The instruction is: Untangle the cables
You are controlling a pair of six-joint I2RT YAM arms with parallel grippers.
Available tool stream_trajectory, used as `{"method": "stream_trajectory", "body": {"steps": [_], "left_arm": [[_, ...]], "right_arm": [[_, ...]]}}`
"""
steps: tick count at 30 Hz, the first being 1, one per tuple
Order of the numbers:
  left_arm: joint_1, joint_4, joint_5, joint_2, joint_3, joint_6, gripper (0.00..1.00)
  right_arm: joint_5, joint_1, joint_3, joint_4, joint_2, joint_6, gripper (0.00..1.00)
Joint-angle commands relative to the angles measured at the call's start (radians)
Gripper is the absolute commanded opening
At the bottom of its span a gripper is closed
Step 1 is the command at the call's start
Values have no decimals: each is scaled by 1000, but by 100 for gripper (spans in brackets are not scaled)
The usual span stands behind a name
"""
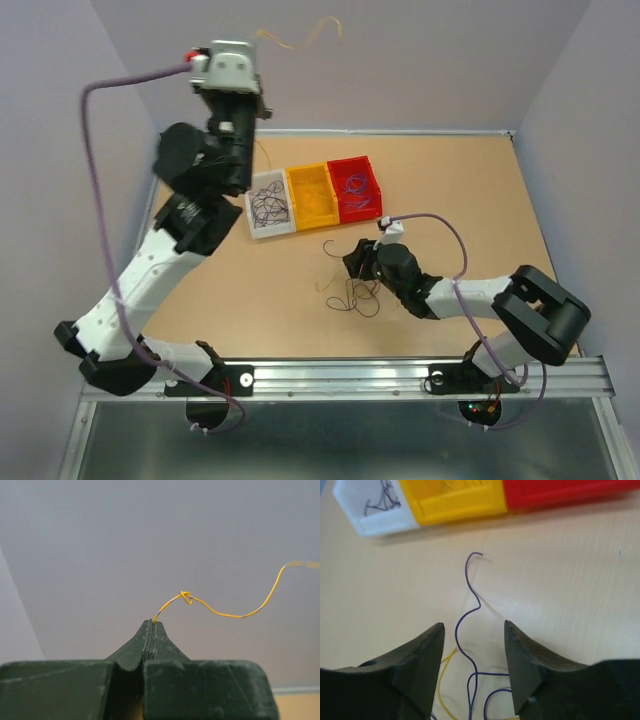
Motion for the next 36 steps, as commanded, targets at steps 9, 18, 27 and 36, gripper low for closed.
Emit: {"method": "stream_trajectory", "body": {"steps": [9, 18, 27, 36], "left_arm": [[55, 53, 104, 113, -212, -91, 0], [147, 139, 183, 155, -345, -140, 0], [230, 216, 264, 205, -451, -203, 0], [290, 197, 290, 342, -453, -243, 0]], "right_arm": [[105, -1, -89, 58, -284, -85, 84], [171, -1, -138, 58, -421, -105, 85], [184, -3, -149, 58, -445, -109, 85], [188, -1, -152, 58, -456, -111, 85]]}}
